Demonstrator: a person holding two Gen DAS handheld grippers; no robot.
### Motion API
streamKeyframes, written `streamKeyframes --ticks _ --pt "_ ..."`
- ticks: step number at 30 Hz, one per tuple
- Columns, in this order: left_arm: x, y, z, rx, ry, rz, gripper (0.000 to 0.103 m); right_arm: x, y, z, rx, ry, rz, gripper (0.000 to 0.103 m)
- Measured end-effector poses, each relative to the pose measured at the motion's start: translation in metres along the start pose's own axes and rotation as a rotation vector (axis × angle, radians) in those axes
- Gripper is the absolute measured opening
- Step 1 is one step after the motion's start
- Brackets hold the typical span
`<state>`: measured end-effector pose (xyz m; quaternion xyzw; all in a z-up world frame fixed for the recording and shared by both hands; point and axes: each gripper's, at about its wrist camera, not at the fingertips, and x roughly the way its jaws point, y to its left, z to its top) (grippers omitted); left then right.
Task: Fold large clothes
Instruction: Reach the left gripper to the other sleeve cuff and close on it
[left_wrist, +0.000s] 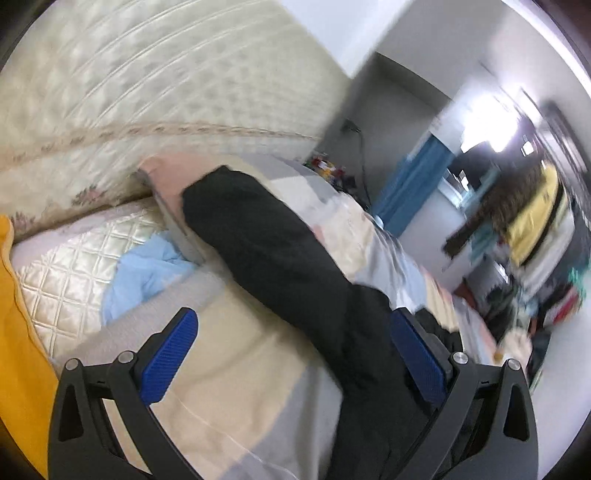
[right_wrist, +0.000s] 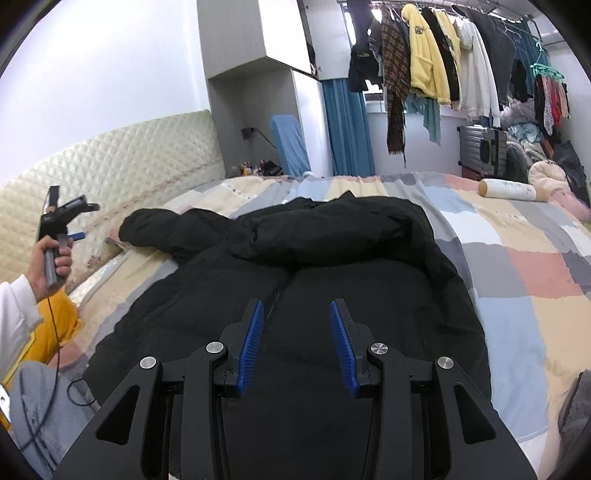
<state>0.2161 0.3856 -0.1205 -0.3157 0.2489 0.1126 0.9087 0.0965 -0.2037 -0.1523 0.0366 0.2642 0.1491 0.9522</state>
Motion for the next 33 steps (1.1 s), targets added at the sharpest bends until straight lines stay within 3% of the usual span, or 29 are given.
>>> streamKeyframes --ticks 8,14,22,25,28,30,31,33 --pt "0.071 0.065 0.036 -0.114 0.013 -0.023 0.103 0.020 0.003 0.009 0.056 0.019 -0.064 0.035" --pt "0.134 0.091 0.053 -0.159 0.040 -0.026 0.102 0.045 0.015 0.018 0.046 0.042 -0.107 0.035" --pt "0.203 0.117 0.061 -0.266 0.045 -0.039 0.099 0.088 0.018 0.021 0.101 0.142 -0.162 0.035" --pt "0.216 0.115 0.063 -0.290 0.025 -0.093 0.093 0.096 0.017 0.022 0.101 0.155 -0.177 0.035" --pt "0.226 0.092 0.061 -0.241 0.027 -0.109 0.076 0.101 0.013 0.021 0.115 0.165 -0.202 0.035" --pt "0.229 0.075 0.060 -0.186 0.030 -0.089 0.055 0.104 0.010 0.019 0.139 0.178 -0.198 0.035" --pt "0.229 0.070 0.060 -0.168 0.028 -0.072 0.050 0.106 0.009 0.018 0.148 0.183 -0.196 0.035" --pt "0.225 0.069 0.062 -0.170 0.019 -0.050 0.030 0.104 0.007 0.017 0.152 0.184 -0.205 0.035"
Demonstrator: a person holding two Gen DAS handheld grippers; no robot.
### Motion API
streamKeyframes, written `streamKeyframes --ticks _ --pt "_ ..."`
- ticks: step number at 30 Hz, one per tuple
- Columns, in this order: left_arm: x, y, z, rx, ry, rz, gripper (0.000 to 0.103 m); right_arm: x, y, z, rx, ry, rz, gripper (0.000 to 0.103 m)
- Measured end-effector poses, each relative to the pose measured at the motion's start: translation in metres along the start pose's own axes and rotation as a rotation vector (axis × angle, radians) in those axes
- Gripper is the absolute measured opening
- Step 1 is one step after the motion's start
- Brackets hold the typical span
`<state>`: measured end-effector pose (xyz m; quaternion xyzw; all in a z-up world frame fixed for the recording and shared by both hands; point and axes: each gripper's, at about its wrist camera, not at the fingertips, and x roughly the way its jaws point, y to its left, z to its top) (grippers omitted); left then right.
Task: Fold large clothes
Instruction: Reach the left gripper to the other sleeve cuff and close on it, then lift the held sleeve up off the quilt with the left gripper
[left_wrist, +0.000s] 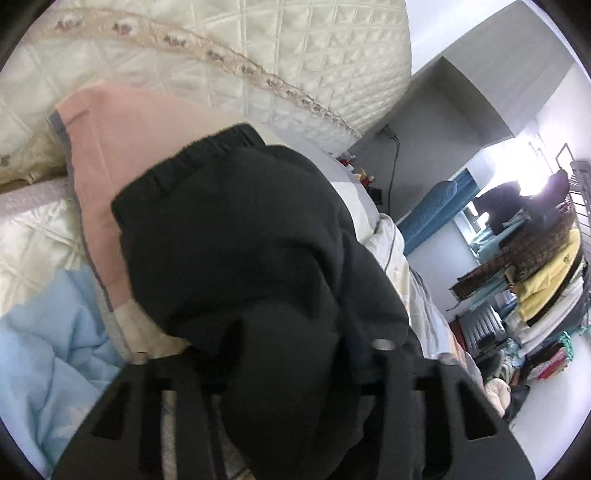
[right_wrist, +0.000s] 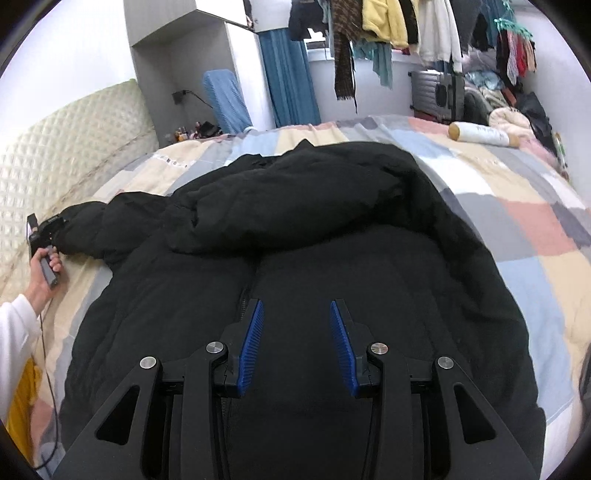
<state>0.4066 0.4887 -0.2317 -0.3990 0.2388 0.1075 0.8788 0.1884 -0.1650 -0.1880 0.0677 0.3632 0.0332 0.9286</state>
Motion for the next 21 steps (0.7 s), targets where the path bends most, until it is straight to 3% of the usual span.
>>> streamKeyframes --ticks 3,5,9,16,21 --pt "-0.018 0.002 0.010 -0.027 -0.034 0.015 0.015 -0.007 -0.002 0.000 0.005 -0.014 -0.002 0.035" --pt "-0.031 0.000 0.017 -0.019 -0.056 0.050 0.012 -0.012 -0.002 0.001 0.008 -0.026 0.000 0.035" --pt "-0.069 0.001 0.035 0.023 -0.130 0.167 0.008 -0.021 -0.004 0.002 -0.003 -0.048 0.004 0.035" --pt "-0.122 -0.018 0.024 0.094 -0.210 0.242 0.003 -0.040 -0.007 0.002 -0.038 -0.090 0.043 0.035" --pt "-0.148 -0.060 0.012 0.218 -0.255 0.296 0.002 -0.051 -0.007 -0.003 -0.096 -0.135 0.054 0.051"
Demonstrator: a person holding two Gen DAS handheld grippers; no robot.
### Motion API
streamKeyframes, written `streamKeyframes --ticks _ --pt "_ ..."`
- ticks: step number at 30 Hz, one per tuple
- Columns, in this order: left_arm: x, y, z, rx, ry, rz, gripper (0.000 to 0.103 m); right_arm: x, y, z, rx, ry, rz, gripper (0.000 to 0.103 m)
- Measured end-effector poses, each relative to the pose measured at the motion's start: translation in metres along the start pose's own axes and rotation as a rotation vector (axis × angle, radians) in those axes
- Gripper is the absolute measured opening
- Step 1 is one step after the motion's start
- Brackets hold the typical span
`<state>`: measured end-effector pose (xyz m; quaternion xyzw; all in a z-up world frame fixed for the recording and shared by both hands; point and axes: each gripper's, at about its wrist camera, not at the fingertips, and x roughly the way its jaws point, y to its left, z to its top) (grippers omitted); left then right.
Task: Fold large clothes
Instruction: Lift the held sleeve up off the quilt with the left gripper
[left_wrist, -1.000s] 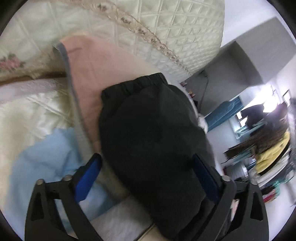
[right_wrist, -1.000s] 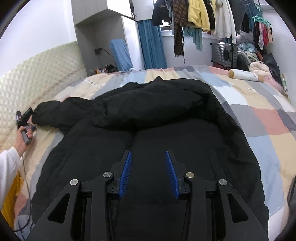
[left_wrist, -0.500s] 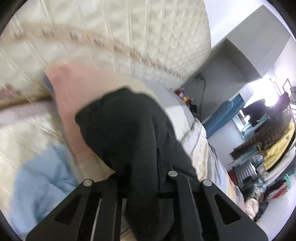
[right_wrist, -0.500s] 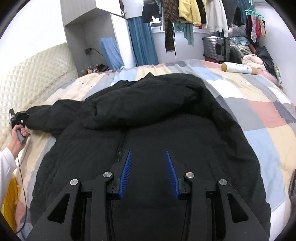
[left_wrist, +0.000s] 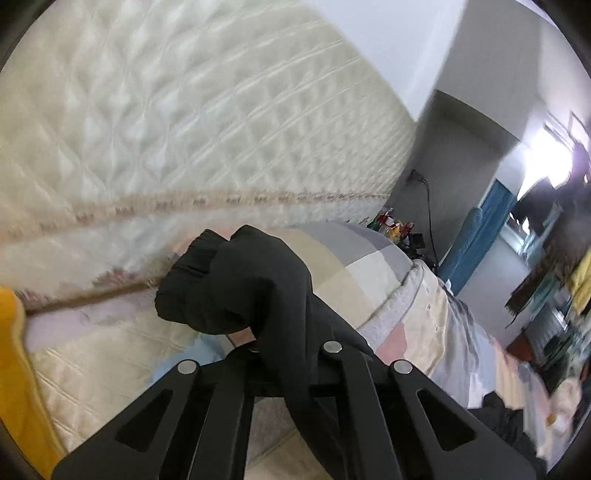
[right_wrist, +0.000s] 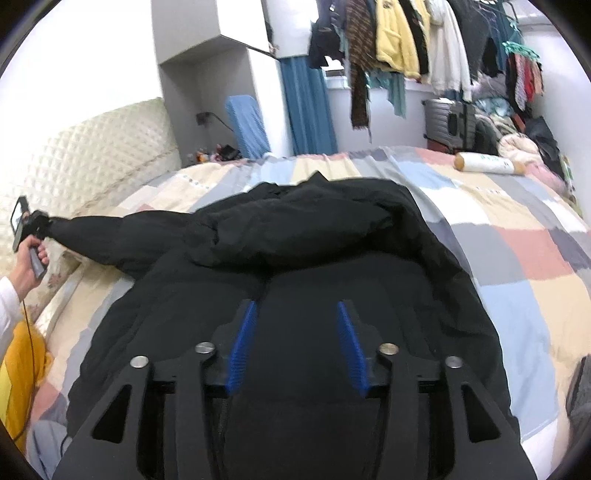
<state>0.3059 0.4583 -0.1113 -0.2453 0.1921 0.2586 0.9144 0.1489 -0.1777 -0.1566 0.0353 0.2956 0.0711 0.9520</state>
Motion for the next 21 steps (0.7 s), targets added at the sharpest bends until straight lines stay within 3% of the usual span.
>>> streamKeyframes --ticks 2,5,6,8,11,15,19,21 --pt "-0.014 -0.017 0.001 0.074 -0.018 0.031 0.002 0.000 -0.001 -0.004 -0.022 0.010 0.003 0.054" --pt "-0.041 -0.029 0.003 0.083 -0.050 0.034 0.002 -0.001 -0.006 -0.008 0.001 0.034 0.044 0.056" --pt "-0.049 -0.035 0.004 0.084 -0.069 0.030 0.002 -0.003 -0.007 -0.007 0.005 0.031 0.051 0.059" --pt "-0.075 -0.059 0.002 0.134 -0.129 0.035 0.002 -0.012 -0.008 -0.006 0.007 0.002 0.063 0.078" --pt "-0.102 -0.095 -0.001 0.210 -0.181 0.040 0.002 -0.022 -0.007 -0.007 -0.001 -0.023 0.091 0.078" --pt "-0.141 -0.148 -0.006 0.283 -0.227 -0.020 0.002 -0.030 -0.008 -0.011 -0.019 -0.032 0.095 0.082" --pt "-0.172 -0.197 -0.024 0.361 -0.256 -0.077 0.002 -0.037 -0.015 -0.010 -0.002 -0.048 0.079 0.100" --pt "-0.186 -0.219 -0.032 0.387 -0.263 -0.117 0.002 -0.043 -0.020 -0.011 0.011 -0.063 0.082 0.103"
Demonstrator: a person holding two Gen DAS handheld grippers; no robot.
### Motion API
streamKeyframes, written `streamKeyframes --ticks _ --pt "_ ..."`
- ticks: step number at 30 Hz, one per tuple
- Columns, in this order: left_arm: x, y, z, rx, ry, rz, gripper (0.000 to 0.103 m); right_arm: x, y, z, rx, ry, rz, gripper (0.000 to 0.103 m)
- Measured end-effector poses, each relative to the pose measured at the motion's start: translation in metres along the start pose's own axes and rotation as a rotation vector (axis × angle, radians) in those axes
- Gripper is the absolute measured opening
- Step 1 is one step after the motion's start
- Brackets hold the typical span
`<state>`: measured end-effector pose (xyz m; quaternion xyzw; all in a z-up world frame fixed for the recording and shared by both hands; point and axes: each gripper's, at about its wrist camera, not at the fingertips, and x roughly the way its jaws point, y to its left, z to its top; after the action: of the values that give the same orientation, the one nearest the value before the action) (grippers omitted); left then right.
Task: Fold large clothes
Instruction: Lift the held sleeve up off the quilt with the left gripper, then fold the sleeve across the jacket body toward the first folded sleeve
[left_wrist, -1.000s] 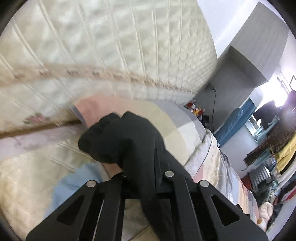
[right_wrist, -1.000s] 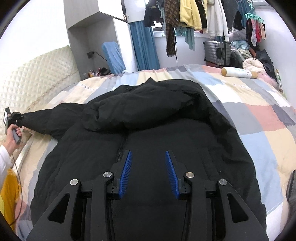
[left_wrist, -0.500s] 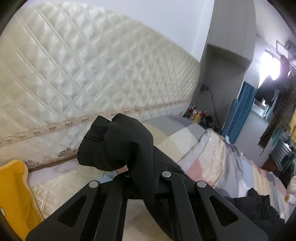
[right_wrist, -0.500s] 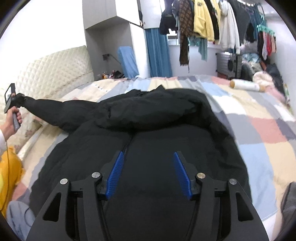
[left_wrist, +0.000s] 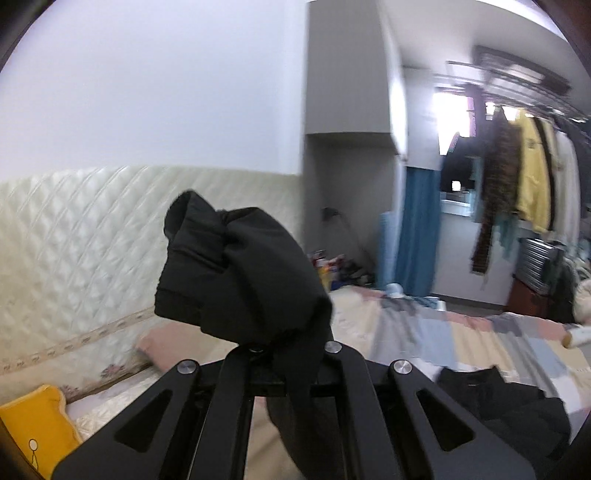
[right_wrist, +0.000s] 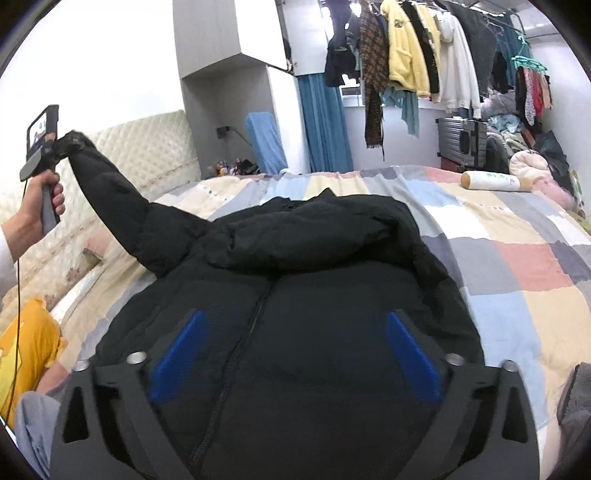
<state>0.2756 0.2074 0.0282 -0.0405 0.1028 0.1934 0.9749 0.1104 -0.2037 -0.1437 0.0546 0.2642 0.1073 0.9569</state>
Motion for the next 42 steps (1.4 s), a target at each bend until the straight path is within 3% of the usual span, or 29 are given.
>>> streamKeyframes --ticks 4,9,23,33,38,42 --pt "-0.021 -0.050 0.007 0.058 -0.019 -0.075 0.002 -0.011 -0.011 -0.001 0.023 -0.019 0.008 0.103" --pt "-0.037 -0.105 -0.008 0.158 -0.018 -0.143 0.002 -0.026 -0.028 0.000 0.065 -0.057 0.006 0.103" --pt "-0.063 -0.268 -0.071 0.220 0.067 -0.365 0.003 -0.042 -0.069 -0.001 0.099 -0.082 -0.007 0.103" --pt "-0.041 -0.350 -0.161 0.294 0.232 -0.491 0.003 -0.034 -0.104 -0.003 0.192 -0.056 0.007 0.103" --pt "-0.026 -0.371 -0.215 0.337 0.356 -0.496 0.003 -0.029 -0.117 -0.004 0.221 -0.049 -0.001 0.103" --pt "-0.024 -0.376 -0.226 0.317 0.382 -0.498 0.003 -0.020 -0.119 -0.006 0.232 -0.022 0.006 0.103"
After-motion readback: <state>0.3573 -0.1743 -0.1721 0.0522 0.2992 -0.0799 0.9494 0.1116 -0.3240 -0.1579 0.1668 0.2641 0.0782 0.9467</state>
